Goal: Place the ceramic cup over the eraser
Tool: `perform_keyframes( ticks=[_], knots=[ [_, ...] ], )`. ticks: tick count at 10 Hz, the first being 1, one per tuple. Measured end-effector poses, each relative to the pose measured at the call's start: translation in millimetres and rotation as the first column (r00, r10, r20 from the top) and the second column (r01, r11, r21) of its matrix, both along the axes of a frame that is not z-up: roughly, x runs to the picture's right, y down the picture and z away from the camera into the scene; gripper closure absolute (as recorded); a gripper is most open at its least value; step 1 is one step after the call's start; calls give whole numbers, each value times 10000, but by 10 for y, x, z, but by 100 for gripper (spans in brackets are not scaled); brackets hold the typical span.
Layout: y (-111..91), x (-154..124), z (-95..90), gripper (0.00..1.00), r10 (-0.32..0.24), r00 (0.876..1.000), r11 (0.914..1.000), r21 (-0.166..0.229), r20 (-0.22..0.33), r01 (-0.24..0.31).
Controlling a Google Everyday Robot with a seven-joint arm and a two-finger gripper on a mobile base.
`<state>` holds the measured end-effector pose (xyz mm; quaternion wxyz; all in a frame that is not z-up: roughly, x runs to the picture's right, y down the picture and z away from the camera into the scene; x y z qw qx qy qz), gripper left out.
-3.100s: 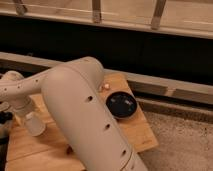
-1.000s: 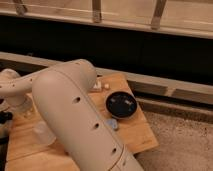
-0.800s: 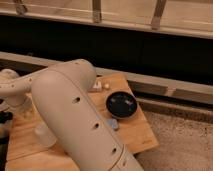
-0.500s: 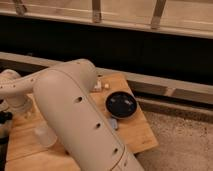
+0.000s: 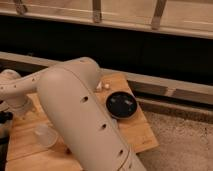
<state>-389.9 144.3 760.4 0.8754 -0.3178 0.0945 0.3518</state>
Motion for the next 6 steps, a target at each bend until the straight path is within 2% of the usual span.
perform_keyframes(
  ticks=[3,6],
  knots=[
    [37,70,-115,20,249,9995,9997,11,206,-249],
    [213,171,-180,20,249,9997,9990,-362,33,-247]
  ],
)
